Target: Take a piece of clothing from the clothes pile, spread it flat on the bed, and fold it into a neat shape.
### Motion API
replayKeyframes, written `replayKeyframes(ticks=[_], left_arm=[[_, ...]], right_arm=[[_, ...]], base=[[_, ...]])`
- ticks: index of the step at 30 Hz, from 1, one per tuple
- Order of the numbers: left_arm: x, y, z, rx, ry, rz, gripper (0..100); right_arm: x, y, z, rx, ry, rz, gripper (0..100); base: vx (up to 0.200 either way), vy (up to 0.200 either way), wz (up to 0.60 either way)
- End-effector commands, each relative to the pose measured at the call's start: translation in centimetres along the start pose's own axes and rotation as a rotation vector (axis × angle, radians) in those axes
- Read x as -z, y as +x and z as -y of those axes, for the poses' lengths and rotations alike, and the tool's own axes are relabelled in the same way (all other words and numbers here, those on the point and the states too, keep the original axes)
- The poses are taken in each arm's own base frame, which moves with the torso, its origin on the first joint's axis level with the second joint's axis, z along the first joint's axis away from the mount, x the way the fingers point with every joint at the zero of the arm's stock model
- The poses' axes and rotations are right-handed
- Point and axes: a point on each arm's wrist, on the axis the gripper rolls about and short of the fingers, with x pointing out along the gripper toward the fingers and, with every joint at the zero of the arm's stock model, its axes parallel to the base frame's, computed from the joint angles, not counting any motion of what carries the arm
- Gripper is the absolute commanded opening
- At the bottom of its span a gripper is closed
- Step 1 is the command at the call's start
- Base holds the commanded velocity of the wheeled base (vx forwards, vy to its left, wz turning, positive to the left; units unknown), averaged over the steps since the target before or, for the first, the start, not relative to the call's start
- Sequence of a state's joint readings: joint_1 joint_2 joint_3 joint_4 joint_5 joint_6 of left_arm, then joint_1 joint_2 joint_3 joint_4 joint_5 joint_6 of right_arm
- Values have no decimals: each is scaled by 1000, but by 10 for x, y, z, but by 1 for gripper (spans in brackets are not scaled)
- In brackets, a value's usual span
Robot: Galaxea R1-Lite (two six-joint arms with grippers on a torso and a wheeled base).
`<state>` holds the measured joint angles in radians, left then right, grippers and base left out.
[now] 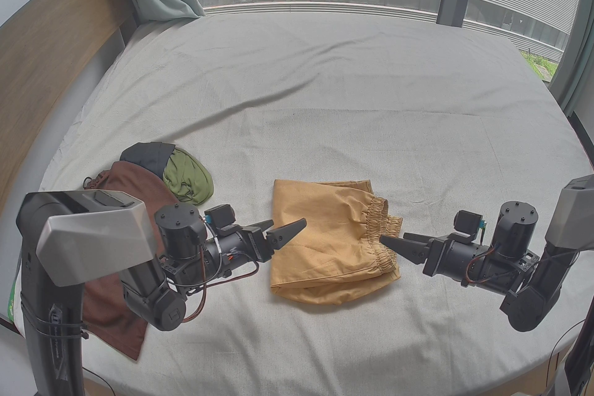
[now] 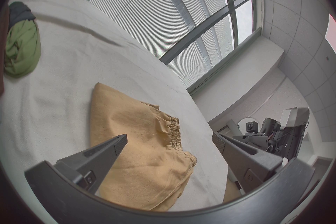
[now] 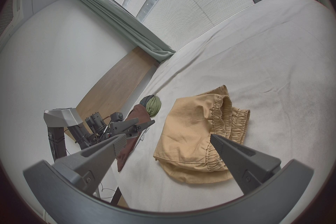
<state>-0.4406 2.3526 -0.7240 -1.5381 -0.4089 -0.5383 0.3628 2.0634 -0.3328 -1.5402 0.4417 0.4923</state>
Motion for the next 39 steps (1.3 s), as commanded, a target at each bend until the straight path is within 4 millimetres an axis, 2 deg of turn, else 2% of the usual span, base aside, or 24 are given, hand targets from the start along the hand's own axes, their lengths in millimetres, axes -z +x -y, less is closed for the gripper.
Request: replayKeyframes(ticks=[1, 10, 11, 21, 27, 31, 34, 39], left_arm=[[-10, -17, -4, -35, 20, 15, 100], [-24, -54, -22, -122, 97, 18, 100], [-26, -67, -27, -148, 135, 13, 100], [-46, -134, -36, -182, 213, 4, 100], [-38, -147, -37, -196, 267, -35, 100], [-23, -153, -34, -184, 340, -109, 100], [-15, -149, -39, -150, 337, -142, 100], [-19, -152, -39, -152, 344, -126, 100]], right_arm=[[14, 7, 1, -3, 13, -51, 100], [23, 13, 7, 8, 29, -86, 100], [26, 15, 7, 6, 30, -94, 100], [35, 24, 15, 17, 41, -119, 100], [39, 30, 19, 19, 45, -128, 100], [38, 33, 19, 14, 46, -121, 100], [40, 39, 23, 15, 47, -119, 100], [48, 45, 30, 28, 57, -140, 100]], base=[[0, 0, 0], [0, 0, 0], [0, 0, 0], [0, 0, 0], [0, 0, 0], [0, 0, 0], [0, 0, 0], [0, 0, 0]])
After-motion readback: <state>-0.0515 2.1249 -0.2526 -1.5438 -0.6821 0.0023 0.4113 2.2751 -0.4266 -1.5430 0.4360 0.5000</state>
